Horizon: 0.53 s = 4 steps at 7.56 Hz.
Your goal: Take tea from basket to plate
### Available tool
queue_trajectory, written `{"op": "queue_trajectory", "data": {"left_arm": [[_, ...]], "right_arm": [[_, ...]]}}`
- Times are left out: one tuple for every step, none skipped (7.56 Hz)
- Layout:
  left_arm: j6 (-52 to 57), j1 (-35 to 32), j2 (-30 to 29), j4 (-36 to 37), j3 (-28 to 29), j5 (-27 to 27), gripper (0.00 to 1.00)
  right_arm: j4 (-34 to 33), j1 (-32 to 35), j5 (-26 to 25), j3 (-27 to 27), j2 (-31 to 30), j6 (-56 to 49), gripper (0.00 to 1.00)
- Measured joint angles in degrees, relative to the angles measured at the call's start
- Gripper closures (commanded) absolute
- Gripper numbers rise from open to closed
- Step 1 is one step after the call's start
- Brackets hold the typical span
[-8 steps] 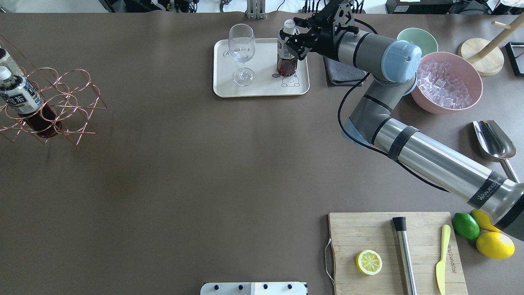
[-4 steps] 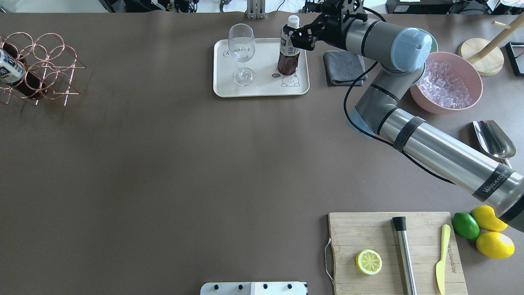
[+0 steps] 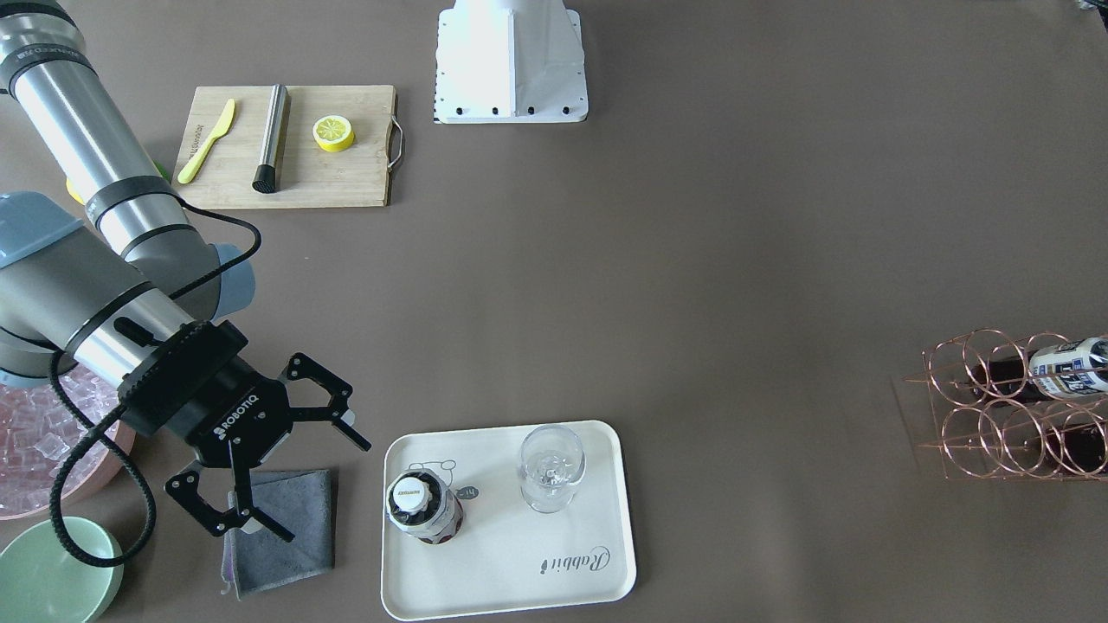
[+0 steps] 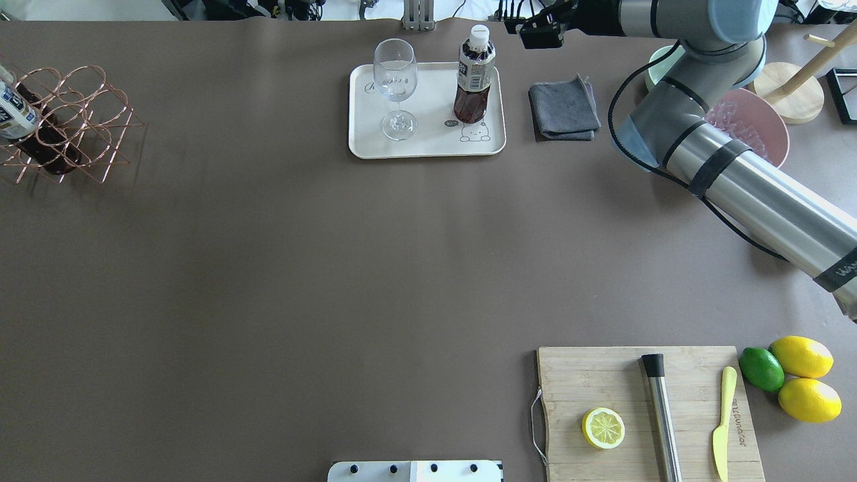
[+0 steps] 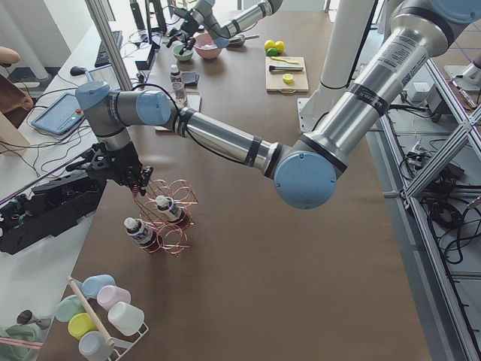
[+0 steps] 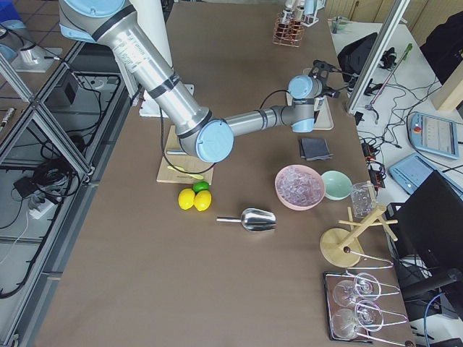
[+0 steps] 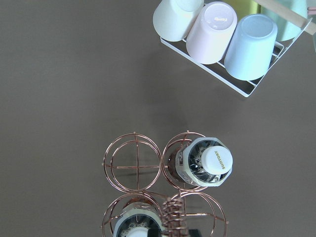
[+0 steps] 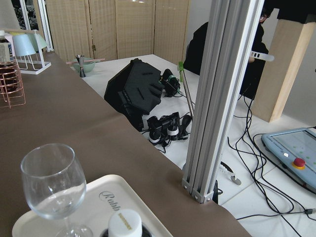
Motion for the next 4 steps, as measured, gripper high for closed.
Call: {"op": "queue_trajectory", "data": {"left_arm": [[-0.2, 0.1, -1.0, -0.5, 1.6, 1.0, 1.0], [-0.9, 0.3, -2.1, -1.1, 3.5, 2.1, 0.46], [-4.1, 0.5, -2.8, -3.3, 5.5, 3.4, 0.02], [-8.0, 0.7, -3.0, -6.1, 7.2, 4.6, 0.01]], "right_arm": [[-4.8, 2.7, 7.1, 2.2, -1.7, 0.0, 0.0], [-10.5, 5.3, 13.9, 4.4, -3.9, 0.1, 0.0], [-17.5, 8.2, 20.6, 7.0, -6.6, 0.2, 0.0], [-26.7, 11.7, 28.0, 10.5, -9.8, 0.8, 0.0]]}}
